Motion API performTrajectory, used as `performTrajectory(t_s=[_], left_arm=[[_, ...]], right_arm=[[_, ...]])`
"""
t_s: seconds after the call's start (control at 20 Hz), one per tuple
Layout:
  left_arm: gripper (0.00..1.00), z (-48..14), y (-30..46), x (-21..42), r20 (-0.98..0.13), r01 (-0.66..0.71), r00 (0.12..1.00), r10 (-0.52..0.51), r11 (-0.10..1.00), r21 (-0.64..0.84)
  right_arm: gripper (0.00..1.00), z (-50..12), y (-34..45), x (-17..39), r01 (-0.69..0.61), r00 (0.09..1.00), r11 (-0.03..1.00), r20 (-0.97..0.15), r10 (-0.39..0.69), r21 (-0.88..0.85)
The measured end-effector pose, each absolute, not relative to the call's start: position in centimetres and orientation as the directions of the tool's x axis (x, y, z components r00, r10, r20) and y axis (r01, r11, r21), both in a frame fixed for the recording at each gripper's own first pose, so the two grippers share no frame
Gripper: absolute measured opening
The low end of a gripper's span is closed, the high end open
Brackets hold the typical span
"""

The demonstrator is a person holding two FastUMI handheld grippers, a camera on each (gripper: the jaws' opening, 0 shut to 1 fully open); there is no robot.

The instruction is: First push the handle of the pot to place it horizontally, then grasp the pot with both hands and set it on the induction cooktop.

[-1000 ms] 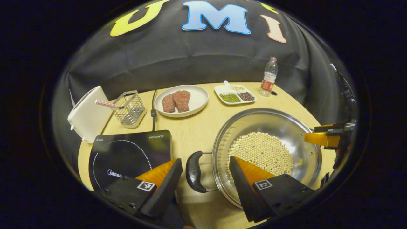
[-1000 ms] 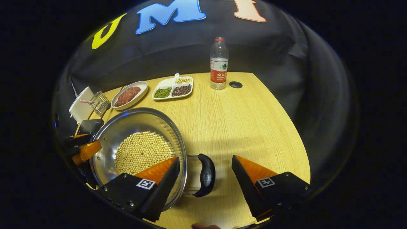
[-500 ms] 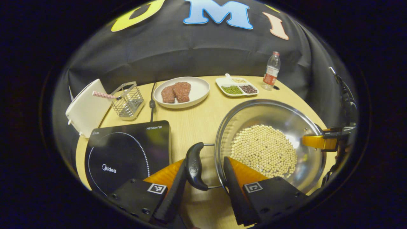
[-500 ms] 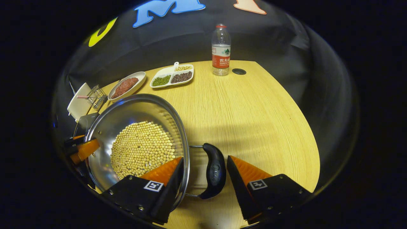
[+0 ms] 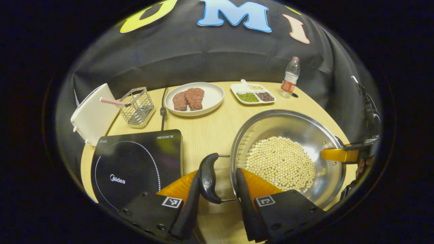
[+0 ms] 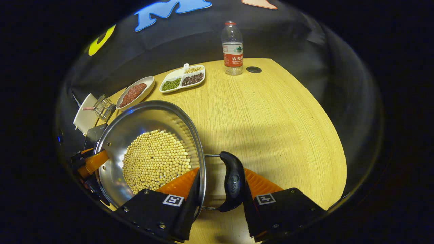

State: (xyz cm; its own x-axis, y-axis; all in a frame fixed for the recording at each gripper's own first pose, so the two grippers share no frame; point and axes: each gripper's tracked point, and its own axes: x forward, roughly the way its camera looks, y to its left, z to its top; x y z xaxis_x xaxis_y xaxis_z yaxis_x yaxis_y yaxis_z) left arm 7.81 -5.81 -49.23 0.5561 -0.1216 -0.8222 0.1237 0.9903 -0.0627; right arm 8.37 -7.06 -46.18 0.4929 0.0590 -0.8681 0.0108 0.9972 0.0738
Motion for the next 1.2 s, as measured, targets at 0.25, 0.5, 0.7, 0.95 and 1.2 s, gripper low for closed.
performTrajectory(t_s=[0.25, 0.5, 0.7, 0.95, 1.2], left_arm=[[0.64, -48.5, -5.6, 8.1, -0.804, 0.131, 0.580, -0.128, 0.989, -0.063], [0.64, -46.4, -4.1, 7.8, -0.783, 0.111, 0.609, -0.127, 0.991, -0.074], [0.67, -44.4, -2.4, 8.0, -0.768, 0.093, 0.630, -0.114, 0.993, -0.071], [0.64, -41.8, 0.5, 7.6, -0.747, 0.077, 0.659, -0.089, 0.996, -0.051], [0.60, -39.8, 4.5, 5.7, -0.743, 0.045, 0.666, -0.060, 0.998, -0.040]], right_arm=[[0.63, -45.1, -7.4, 8.3, 0.007, 0.509, 0.998, -0.859, 0.050, 0.062], [0.63, -45.2, -7.2, 8.3, -0.009, 0.539, 0.999, -0.842, 0.037, 0.038], [0.63, -45.0, -7.2, 8.5, -0.017, 0.560, 0.999, -0.828, 0.042, 0.039], [0.63, -45.6, -7.2, 8.7, -0.029, 0.571, 0.999, -0.819, 0.055, 0.047], [0.63, -45.4, -7.2, 9.0, -0.054, 0.573, 0.998, -0.817, 0.067, 0.044]])
